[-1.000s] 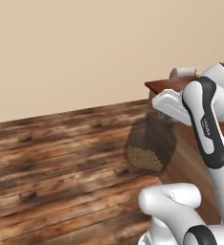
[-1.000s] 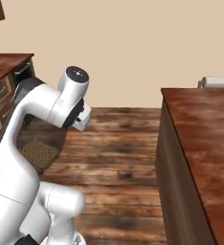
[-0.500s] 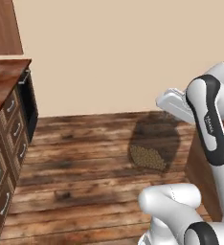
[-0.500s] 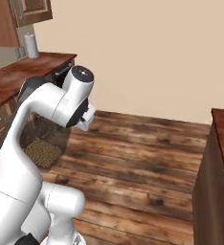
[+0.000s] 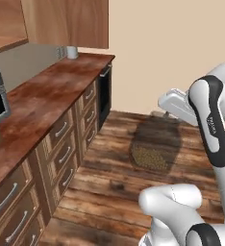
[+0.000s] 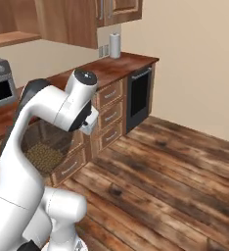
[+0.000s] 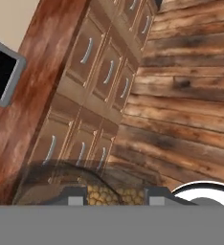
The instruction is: Pick the jar and jar from the dining table and place them in the open cabinet. Close the cabinet after placing the objects.
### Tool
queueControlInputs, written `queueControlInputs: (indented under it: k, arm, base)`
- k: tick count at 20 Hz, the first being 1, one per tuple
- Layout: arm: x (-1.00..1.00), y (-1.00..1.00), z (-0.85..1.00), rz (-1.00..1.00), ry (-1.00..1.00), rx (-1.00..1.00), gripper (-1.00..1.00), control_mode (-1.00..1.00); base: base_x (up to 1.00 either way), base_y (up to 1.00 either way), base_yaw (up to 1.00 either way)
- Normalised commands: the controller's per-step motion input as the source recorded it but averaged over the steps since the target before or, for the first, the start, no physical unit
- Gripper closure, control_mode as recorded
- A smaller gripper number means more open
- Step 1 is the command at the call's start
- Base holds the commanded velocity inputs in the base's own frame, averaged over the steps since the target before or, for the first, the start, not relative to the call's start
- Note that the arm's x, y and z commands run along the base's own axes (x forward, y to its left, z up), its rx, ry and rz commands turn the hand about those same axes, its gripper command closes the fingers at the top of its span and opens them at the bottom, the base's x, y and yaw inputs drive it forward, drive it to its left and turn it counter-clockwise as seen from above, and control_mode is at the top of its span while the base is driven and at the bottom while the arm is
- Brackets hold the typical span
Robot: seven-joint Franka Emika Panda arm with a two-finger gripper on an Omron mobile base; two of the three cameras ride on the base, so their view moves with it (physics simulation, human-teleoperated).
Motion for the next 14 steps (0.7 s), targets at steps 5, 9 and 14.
queueControlInputs:
  k: [5,9,14]
  arm:
    - [0.0,0.0,0.0,0.0,0.0,0.0,1.0,1.0]
    - [0.0,0.0,0.0,0.0,0.0,0.0,1.0,1.0]
    - [0.0,0.0,0.0,0.0,0.0,0.0,1.0,1.0]
  base:
    - [0.09,0.54,0.55]
    - [0.28,0.22,0.59]
    - [0.24,0.12,0.58]
